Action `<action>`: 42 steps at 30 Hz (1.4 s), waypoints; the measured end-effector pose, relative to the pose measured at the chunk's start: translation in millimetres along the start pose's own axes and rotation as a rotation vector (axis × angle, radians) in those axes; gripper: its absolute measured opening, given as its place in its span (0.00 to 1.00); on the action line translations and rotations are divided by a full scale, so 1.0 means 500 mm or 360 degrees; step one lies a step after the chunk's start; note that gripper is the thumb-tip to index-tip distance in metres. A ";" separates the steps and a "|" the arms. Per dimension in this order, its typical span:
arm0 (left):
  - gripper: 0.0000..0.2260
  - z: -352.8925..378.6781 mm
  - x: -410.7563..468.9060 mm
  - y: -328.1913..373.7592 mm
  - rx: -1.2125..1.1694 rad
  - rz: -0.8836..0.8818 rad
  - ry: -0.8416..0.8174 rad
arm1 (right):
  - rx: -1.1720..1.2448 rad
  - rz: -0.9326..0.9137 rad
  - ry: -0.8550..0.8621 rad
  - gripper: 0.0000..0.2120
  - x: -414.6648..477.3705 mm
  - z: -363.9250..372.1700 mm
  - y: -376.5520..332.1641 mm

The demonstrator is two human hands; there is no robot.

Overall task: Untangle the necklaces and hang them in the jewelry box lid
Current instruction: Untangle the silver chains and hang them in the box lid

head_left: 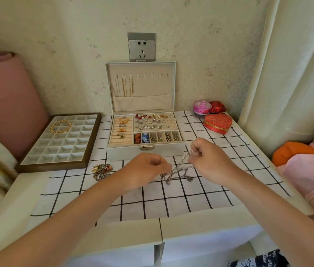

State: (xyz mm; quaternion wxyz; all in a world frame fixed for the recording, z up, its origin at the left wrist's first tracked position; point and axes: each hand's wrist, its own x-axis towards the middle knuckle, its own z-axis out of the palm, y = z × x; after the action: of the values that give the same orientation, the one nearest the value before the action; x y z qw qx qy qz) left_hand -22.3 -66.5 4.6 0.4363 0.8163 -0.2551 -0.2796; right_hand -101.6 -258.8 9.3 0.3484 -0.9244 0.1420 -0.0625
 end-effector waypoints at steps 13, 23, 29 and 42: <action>0.09 0.002 -0.023 -0.006 0.0995 -0.0008 -0.0098 | -0.0630 -0.0146 -0.0465 0.28 -0.022 -0.013 0.030; 0.24 0.028 -0.033 -0.019 0.1021 0.0027 -0.0044 | -0.1230 -0.0271 -0.0297 0.20 -0.021 0.002 0.045; 0.09 0.018 -0.040 -0.020 0.0939 0.0052 -0.0222 | -0.0971 -0.0322 -0.0344 0.15 -0.024 -0.012 0.025; 0.11 -0.023 -0.046 -0.043 0.0747 0.0134 -0.0183 | -0.0616 -0.0834 -0.0500 0.07 -0.023 0.089 -0.024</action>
State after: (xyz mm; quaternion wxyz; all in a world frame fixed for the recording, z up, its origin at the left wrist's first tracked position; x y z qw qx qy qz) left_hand -27.3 -34.3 -2.9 0.2307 0.8668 -0.3712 -0.2402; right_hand -100.4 -218.9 -16.1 0.1565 -0.9766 -0.1459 0.0212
